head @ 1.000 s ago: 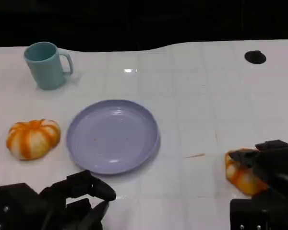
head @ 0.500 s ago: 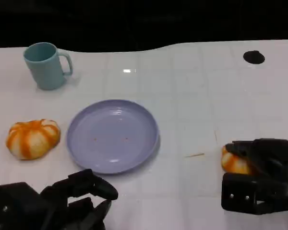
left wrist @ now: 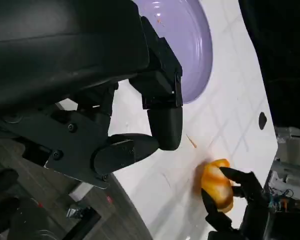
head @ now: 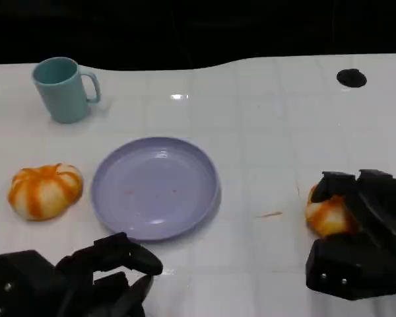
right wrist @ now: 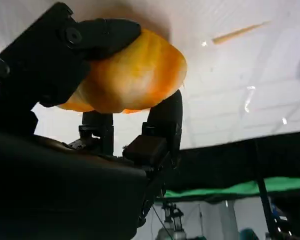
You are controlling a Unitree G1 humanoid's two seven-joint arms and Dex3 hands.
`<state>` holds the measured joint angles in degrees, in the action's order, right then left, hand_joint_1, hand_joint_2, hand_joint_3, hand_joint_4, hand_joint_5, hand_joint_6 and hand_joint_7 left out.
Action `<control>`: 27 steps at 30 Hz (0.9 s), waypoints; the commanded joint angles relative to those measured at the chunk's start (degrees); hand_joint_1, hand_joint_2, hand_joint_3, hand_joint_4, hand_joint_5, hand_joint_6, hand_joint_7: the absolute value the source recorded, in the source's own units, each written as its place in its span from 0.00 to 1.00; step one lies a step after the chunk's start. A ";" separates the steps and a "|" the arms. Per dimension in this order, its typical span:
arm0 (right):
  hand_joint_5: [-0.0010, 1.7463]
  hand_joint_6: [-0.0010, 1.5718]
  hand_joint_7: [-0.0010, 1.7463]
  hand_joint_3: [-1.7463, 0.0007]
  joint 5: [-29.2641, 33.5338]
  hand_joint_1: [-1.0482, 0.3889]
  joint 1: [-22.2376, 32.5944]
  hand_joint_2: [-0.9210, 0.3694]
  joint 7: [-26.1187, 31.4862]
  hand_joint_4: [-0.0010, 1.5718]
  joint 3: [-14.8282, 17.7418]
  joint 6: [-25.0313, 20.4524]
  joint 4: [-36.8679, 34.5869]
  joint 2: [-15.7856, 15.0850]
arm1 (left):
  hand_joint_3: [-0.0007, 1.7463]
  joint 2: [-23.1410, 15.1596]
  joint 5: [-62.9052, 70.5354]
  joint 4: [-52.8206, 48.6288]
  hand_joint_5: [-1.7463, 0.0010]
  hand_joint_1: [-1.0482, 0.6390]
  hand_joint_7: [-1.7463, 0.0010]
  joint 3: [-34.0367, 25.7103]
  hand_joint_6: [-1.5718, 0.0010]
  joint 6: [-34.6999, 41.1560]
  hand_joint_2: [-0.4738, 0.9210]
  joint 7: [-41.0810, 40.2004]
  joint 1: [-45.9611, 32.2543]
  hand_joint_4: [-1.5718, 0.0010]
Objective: Grasp the bread from the table and place it into the plate.
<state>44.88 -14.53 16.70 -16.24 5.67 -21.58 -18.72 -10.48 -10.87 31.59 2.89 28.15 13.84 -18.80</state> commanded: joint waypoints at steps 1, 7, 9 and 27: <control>1.00 0.56 0.75 0.35 -1.11 0.65 -0.36 0.42 3.44 0.59 0.64 1.99 1.62 -0.36 | 0.43 -0.13 0.22 0.30 0.00 0.47 0.26 -0.21 0.61 0.29 0.89 -0.72 -0.20 0.59; 1.00 0.50 0.93 0.29 -2.64 0.67 0.04 0.47 4.29 0.60 0.58 4.99 4.45 0.41 | 0.43 -0.04 0.05 0.30 0.00 0.47 0.25 -0.12 0.61 0.54 0.88 -0.76 0.00 0.59; 1.00 0.47 0.97 0.28 -3.64 0.67 0.33 0.48 3.84 0.59 0.58 5.87 6.06 1.01 | 0.43 -0.05 0.00 0.28 0.00 0.47 0.25 -0.16 0.62 0.69 0.88 -0.76 0.07 0.59; 1.00 0.50 0.95 0.17 -11.74 0.68 -2.54 0.53 -4.08 0.62 -1.67 8.88 8.28 10.24 | 0.45 -0.19 0.31 -0.22 0.00 0.49 0.24 0.01 0.62 0.40 0.87 -0.60 0.27 0.59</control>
<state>33.84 -15.34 12.84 -17.74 14.08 -11.90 -9.09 -10.02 -10.88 31.65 2.93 28.81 13.34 -18.48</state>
